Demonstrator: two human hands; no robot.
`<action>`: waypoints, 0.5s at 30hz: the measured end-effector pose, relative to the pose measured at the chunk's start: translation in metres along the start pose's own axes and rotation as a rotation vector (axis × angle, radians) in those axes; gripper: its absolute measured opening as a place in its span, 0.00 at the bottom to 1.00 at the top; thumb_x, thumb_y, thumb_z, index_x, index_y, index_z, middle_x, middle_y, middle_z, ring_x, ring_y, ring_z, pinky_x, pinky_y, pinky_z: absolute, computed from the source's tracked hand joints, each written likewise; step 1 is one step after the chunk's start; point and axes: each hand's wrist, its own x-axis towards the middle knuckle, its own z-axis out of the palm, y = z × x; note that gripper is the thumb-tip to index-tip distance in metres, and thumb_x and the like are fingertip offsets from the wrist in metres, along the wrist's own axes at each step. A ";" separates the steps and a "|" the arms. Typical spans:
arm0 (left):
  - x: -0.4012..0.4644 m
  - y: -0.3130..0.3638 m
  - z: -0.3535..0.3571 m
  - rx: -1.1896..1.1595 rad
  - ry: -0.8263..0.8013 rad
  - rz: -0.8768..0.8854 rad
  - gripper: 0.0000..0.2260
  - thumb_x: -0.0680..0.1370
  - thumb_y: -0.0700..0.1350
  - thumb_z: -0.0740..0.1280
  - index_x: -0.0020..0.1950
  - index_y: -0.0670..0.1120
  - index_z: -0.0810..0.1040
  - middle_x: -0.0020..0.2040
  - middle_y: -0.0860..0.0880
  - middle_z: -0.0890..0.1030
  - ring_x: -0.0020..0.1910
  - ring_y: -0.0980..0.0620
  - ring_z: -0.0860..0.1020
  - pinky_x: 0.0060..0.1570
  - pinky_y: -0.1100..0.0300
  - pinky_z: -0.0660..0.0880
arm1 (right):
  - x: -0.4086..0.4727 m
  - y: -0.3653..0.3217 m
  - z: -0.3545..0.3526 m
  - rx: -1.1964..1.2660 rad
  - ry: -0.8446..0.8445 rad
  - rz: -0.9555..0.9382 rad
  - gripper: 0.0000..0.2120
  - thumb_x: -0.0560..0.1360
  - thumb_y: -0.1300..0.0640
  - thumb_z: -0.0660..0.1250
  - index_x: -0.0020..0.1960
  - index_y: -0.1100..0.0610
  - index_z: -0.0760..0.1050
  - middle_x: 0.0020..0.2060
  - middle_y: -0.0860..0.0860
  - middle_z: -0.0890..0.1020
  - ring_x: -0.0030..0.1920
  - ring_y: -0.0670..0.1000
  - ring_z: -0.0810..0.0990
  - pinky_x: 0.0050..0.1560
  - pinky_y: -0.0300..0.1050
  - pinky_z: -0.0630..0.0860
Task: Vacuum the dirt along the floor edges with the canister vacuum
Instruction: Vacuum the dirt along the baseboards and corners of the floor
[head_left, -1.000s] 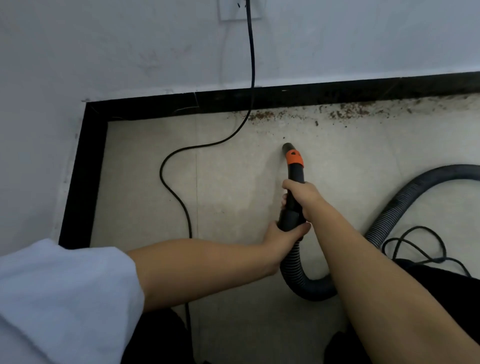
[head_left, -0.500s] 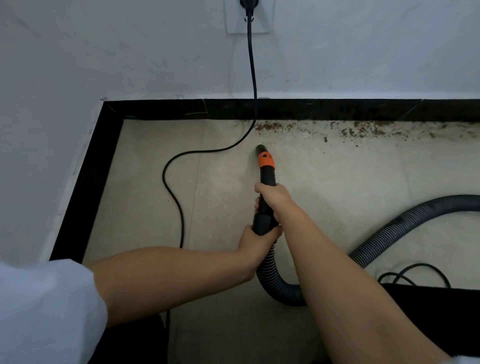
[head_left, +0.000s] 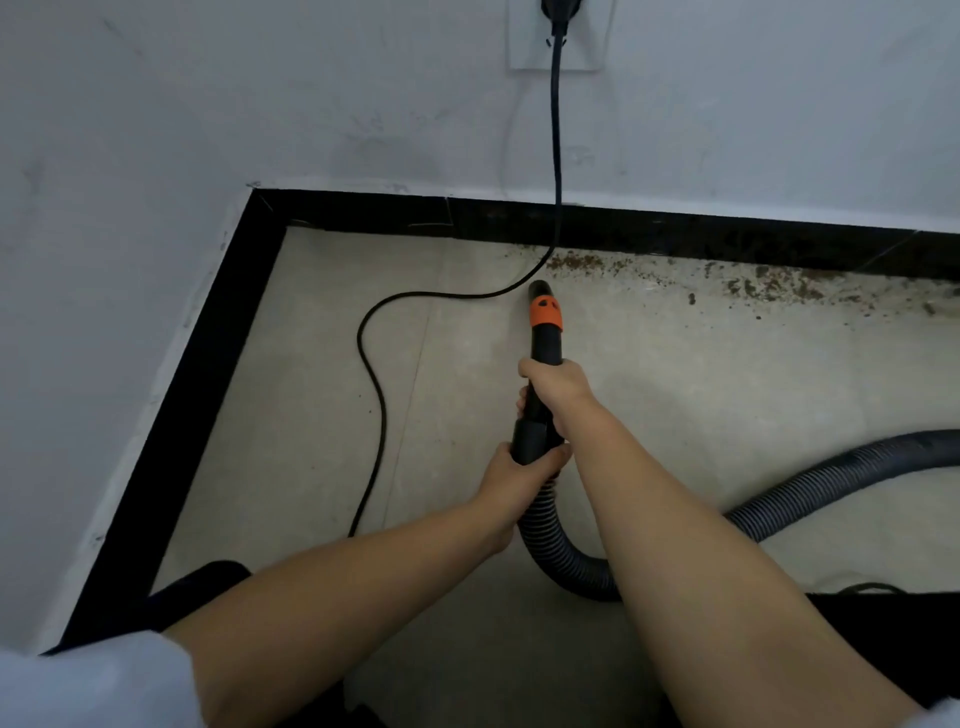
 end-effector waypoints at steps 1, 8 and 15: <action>0.001 0.003 -0.004 -0.010 0.007 0.007 0.21 0.72 0.49 0.72 0.60 0.38 0.74 0.41 0.47 0.78 0.38 0.51 0.77 0.40 0.59 0.74 | 0.002 -0.003 0.005 -0.006 -0.013 0.001 0.05 0.74 0.63 0.65 0.44 0.59 0.68 0.30 0.55 0.74 0.26 0.52 0.73 0.30 0.44 0.74; 0.012 0.014 -0.011 -0.068 0.069 -0.005 0.20 0.73 0.48 0.71 0.59 0.38 0.74 0.40 0.46 0.77 0.36 0.51 0.76 0.38 0.59 0.74 | 0.013 -0.017 0.023 -0.061 -0.070 0.008 0.08 0.74 0.63 0.65 0.51 0.61 0.68 0.30 0.56 0.74 0.27 0.53 0.73 0.30 0.45 0.73; 0.024 0.019 -0.011 0.003 0.040 -0.010 0.23 0.71 0.50 0.72 0.60 0.37 0.74 0.40 0.46 0.78 0.36 0.51 0.76 0.38 0.59 0.74 | 0.016 -0.020 0.018 -0.018 0.025 -0.003 0.06 0.74 0.62 0.65 0.47 0.59 0.68 0.30 0.55 0.74 0.27 0.52 0.73 0.29 0.44 0.74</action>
